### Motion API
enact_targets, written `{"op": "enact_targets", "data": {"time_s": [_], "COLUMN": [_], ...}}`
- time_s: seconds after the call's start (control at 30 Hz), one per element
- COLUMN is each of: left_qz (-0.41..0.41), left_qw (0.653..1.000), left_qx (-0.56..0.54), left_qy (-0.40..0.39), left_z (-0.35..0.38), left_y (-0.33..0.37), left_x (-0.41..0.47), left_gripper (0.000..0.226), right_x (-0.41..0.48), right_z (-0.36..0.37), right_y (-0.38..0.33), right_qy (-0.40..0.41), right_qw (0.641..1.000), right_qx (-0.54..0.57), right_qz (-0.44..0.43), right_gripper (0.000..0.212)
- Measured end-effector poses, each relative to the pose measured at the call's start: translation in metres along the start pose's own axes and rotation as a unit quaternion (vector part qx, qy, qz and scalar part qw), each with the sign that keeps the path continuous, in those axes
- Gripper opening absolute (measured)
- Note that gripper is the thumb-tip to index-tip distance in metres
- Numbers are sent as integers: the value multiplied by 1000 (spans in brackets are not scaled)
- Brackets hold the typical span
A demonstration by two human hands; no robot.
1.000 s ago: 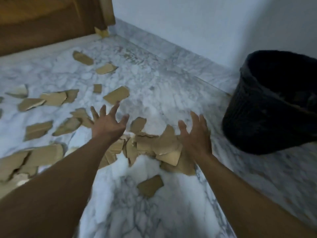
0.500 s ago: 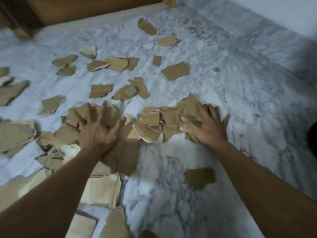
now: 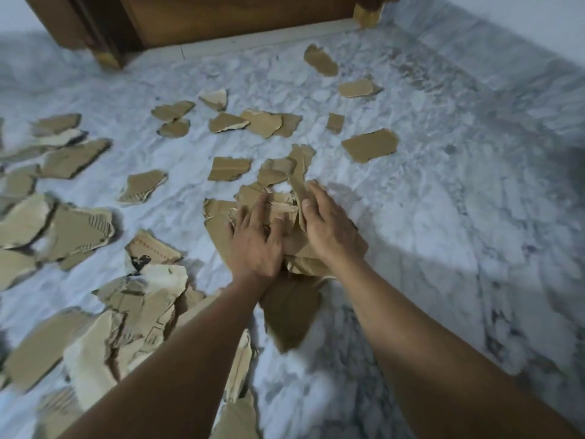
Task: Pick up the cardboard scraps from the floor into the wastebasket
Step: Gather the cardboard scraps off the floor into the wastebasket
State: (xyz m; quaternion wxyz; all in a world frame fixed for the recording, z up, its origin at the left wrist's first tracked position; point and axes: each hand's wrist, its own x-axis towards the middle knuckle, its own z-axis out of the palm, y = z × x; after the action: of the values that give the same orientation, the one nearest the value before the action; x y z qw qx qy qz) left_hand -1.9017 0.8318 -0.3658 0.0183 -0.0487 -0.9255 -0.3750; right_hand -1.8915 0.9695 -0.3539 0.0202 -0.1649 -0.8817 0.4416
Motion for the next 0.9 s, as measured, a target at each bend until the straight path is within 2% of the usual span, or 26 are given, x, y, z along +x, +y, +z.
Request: {"op": "enact_targets", "data": {"time_s": [0.07,0.1,0.17,0.2,0.27,0.33,0.43,0.47,0.53,0.6,0.63,0.7,0.8,0.9], "left_qz": [12,26,63,53,-56,-146,-121,-103,-80,-92,-116,-141,-148,-168], "left_qw": [997,997,997,992,983,975,981,983,985,991,991,982,973,949], "left_qx": [-71,-71,45,115,174,158,124,124,120,57,-13,-117,-168,-259], "left_qy": [-5,-5,10,17,4,-44,-87,-89,-93,-80,-67,-43,-52,-64], "left_z": [-3,-6,-18,-26,-37,-37,-20,-17,-19,-25,-29,-36,-41,-42], "left_y": [6,6,1,-2,-12,-19,-30,-32,-29,-18,-14,-8,4,21], "left_x": [-5,-5,1,7,17,17,9,8,7,-2,-6,-12,-19,-27], "left_gripper": [69,72,78,81,91,92,70,70,86,84,81,84,86,68], "right_x": [-4,-6,-9,-10,-14,-21,-30,-31,-31,-30,-29,-28,-34,-51], "right_z": [-1,-5,-18,-25,-36,-31,-6,1,10,12,10,-1,-12,-6], "right_y": [-3,-4,1,8,18,20,3,-3,-16,-22,-24,-26,-29,-33], "right_qy": [11,12,18,30,63,79,51,42,26,19,22,16,-54,-83], "right_qw": [1000,1000,1000,998,987,967,971,975,980,983,986,990,988,989], "right_qx": [-8,-5,-20,-53,-139,-198,-188,-178,-161,-137,-115,-43,22,39], "right_qz": [-9,-10,-16,-10,54,139,137,127,117,117,118,131,141,118], "right_gripper": [51,55,62,64,70,69,64,64,64,53,47,48,60,48]}}
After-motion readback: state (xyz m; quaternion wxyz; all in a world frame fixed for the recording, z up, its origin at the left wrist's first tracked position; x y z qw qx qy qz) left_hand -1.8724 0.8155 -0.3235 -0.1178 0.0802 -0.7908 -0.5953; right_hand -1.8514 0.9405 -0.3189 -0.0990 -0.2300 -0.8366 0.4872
